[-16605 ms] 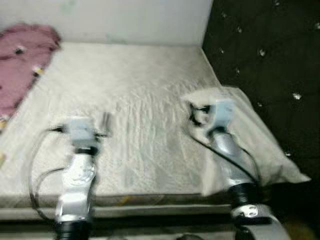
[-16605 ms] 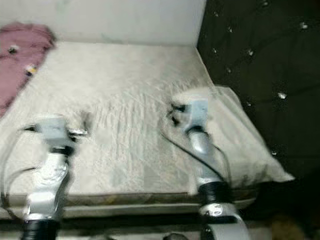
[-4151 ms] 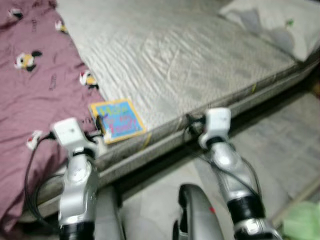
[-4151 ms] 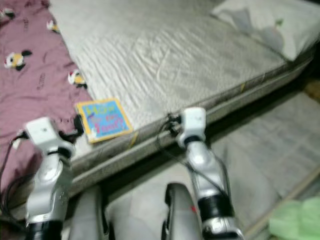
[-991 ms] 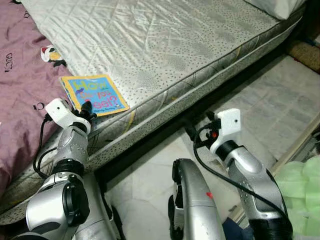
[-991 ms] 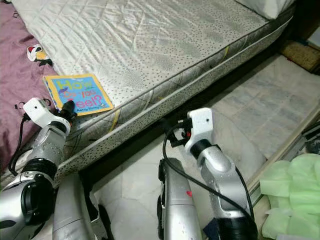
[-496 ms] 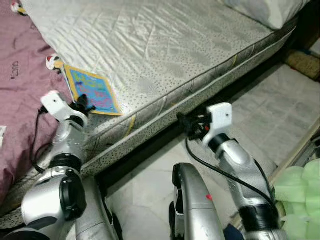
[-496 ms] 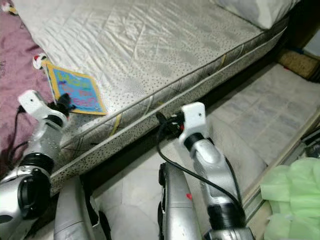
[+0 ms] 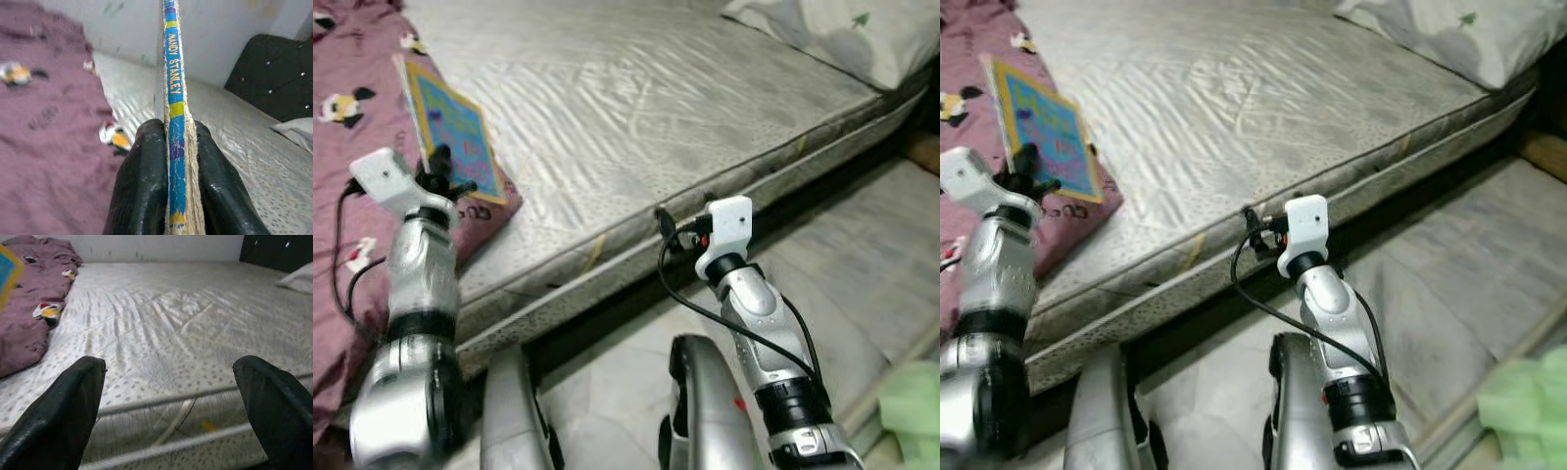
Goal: Clean up the room
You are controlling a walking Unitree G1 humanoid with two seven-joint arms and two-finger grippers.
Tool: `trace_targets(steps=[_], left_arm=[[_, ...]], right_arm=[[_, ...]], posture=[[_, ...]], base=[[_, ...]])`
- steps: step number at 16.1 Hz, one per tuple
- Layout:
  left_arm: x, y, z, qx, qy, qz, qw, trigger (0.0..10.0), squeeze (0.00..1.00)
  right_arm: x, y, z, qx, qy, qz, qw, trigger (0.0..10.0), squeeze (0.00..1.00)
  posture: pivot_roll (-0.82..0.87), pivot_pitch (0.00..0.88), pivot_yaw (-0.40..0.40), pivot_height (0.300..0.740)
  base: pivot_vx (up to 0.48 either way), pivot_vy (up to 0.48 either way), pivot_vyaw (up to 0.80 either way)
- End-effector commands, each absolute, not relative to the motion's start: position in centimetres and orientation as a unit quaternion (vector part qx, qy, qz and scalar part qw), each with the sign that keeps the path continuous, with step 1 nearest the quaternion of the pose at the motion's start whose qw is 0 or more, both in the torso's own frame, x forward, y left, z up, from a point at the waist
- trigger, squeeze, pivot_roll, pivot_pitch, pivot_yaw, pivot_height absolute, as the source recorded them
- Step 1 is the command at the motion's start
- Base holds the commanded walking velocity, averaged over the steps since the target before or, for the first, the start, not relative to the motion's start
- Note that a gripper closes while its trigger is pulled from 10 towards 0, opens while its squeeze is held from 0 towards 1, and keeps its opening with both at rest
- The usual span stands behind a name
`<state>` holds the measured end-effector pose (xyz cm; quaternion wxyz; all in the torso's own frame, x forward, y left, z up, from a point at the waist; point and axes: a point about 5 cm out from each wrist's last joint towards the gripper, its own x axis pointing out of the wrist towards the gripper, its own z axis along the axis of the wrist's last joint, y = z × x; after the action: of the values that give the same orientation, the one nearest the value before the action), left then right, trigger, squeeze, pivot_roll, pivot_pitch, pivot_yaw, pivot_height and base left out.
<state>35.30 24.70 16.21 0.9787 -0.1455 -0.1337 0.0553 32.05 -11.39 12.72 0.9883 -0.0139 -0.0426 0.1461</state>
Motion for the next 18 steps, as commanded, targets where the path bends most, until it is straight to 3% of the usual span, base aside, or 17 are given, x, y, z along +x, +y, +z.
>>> trace_targets(steps=[1, 4, 6, 8, 10, 13, 14, 15, 16, 18], left_arm=[[34.9, 24.0, 18.7, -0.1, -0.188, 0.031, 0.977, 0.0, 0.0], [32.0, 21.5, 17.4, -0.056, -0.171, -0.022, 0.983, 0.0, 0.0], [30.0, 20.6, 15.7, -0.045, -0.146, -0.01, 0.988, 0.0, 0.0], [29.2, 20.3, 15.5, 0.011, -0.148, -0.018, 0.989, 0.0, 0.0], [29.5, 21.0, 15.7, -0.011, -0.143, 0.012, 0.99, 0.1, 0.0], [29.5, 20.6, 16.0, 0.006, -0.14, 0.005, 0.99, 2.5, 0.0], [29.5, 20.4, 16.0, 0.008, -0.138, 0.004, 0.99, 3.7, 0.0], [29.5, 20.1, 15.9, 0.01, -0.136, 0.0, 0.991, 4.1, 0.0], [29.9, 19.6, 16.0, 0.012, -0.136, -0.006, 0.991, 5.1, 0.0], [30.1, 19.1, 16.0, 0.013, -0.133, -0.009, 0.991, 8.1, 0.0]], right_arm=[[32.3, -11.4, 12.9, -0.015, -0.05, 0.14, 0.989, 10.0, 0.0], [32.7, -11.1, 13.1, 0.049, -0.052, 0.15, 0.986, 10.0, 0.0], [33.0, -11.1, 13.3, 0.081, -0.057, 0.149, 0.984, 10.0, 0.0], [33.4, -11.2, 13.6, 0.122, -0.052, 0.146, 0.98, 10.0, 0.0], [33.7, -11.1, 13.8, 0.122, -0.054, 0.154, 0.979, 10.0, 0.0], [33.8, -11.0, 14.1, 0.125, -0.057, 0.159, 0.978, 10.0, 0.0], [33.9, -11.0, 14.1, 0.126, -0.057, 0.16, 0.977, 10.0, 0.0], [33.9, -11.1, 14.1, 0.127, -0.057, 0.159, 0.977, 10.0, 0.0], [33.7, -10.9, 14.1, 0.128, -0.058, 0.16, 0.977, 10.0, 0.0], [33.6, -10.8, 14.0, 0.127, -0.059, 0.162, 0.977, 10.0, 0.0]], posture=[[-0.02, 0.0, 0.01, 0.52], [0.01, 0.0, 0.007, 0.52], [0.01, 0.0, 0.002, 0.534], [0.01, 0.0, -0.004, 0.558], [0.01, 0.0, -0.011, 0.582], [0.0, 0.0, -0.01, 0.61], [0.0, 0.0, -0.009, 0.62], [0.0, 0.0, -0.008, 0.629], [0.0, 0.0, -0.008, 0.648], [0.0, 0.0, -0.008, 0.667]], base=[[0.0, 0.0, 0.0], [0.0, 0.0, 0.0], [0.0, 0.0, 0.0], [0.0, 0.0, 0.0], [0.0, 0.0, 0.0], [0.0, 0.0, 0.0], [0.0, 0.0, 0.0], [0.0, 0.0, 0.0], [0.0, 0.0, 0.0], [0.0, 0.0, 0.0]])
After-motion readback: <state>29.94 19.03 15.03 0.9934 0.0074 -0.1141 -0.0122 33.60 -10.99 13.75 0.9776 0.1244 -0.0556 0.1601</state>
